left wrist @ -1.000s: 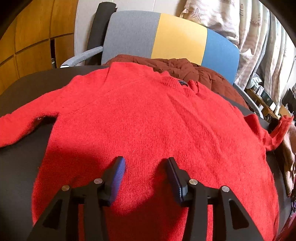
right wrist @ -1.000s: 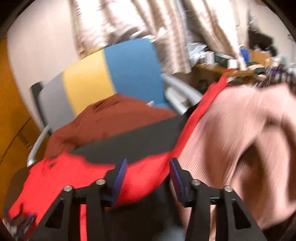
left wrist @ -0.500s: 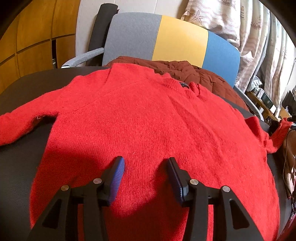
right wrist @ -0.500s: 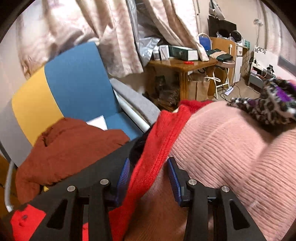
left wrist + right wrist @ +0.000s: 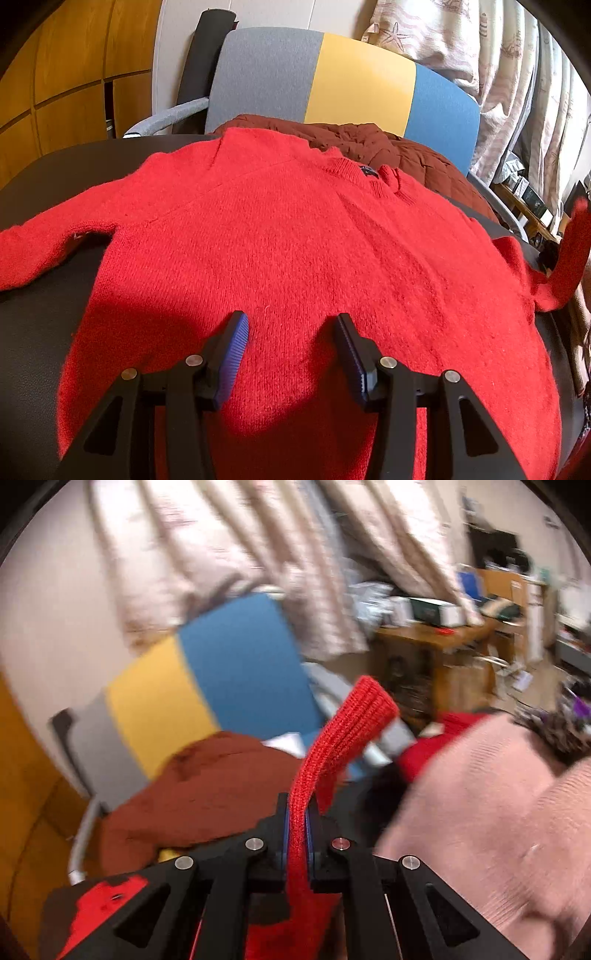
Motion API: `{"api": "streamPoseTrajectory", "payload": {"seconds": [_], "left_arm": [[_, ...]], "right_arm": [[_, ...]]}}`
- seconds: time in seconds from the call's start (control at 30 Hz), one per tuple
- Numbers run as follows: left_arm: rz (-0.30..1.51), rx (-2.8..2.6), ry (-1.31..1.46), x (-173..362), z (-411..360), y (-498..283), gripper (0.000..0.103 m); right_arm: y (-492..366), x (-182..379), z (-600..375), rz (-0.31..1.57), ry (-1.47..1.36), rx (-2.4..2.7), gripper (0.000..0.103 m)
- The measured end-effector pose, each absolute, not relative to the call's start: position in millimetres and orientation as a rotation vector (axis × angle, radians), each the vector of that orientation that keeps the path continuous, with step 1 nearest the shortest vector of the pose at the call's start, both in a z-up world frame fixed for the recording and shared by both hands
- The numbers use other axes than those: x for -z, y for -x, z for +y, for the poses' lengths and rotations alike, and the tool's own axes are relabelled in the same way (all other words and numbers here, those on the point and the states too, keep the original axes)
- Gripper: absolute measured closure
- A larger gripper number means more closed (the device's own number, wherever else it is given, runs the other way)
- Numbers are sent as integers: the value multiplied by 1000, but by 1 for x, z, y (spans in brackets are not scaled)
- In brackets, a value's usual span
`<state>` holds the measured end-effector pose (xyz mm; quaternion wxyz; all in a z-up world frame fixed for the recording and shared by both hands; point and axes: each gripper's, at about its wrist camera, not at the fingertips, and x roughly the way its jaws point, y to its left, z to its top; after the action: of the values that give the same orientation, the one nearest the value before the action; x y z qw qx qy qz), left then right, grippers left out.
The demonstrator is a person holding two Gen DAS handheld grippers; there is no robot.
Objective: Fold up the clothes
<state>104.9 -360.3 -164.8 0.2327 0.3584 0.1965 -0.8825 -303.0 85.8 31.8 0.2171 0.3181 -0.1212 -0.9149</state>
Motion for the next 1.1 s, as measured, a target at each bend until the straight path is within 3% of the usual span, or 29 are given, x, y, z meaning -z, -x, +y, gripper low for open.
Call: {"api": "streamPoseTrajectory", "payload": {"seconds": [0.33, 0.7, 0.77, 0.83, 0.9, 1.0, 1.1], "left_arm": [[540, 2424, -997, 162, -362, -106, 54], [599, 2437, -992, 160, -356, -117, 54], [612, 2445, -986, 160, -353, -122, 54], [630, 2453, -980, 160, -353, -126, 54], [663, 2462, -972, 160, -355, -129, 54], [751, 2475, -960, 160, -363, -131, 54], [893, 2472, -953, 157, -379, -133, 53]], "right_arm": [[212, -33, -80, -265, -827, 2131, 96], [106, 65, -205, 2, -1021, 1819, 95], [87, 85, -224, 51, -1058, 1766, 91], [72, 101, -234, 72, -1085, 1724, 81], [68, 106, -220, 19, -1088, 1713, 61], [62, 110, -186, -36, -1081, 1726, 60], [54, 119, -161, 37, -1070, 1798, 60]]}}
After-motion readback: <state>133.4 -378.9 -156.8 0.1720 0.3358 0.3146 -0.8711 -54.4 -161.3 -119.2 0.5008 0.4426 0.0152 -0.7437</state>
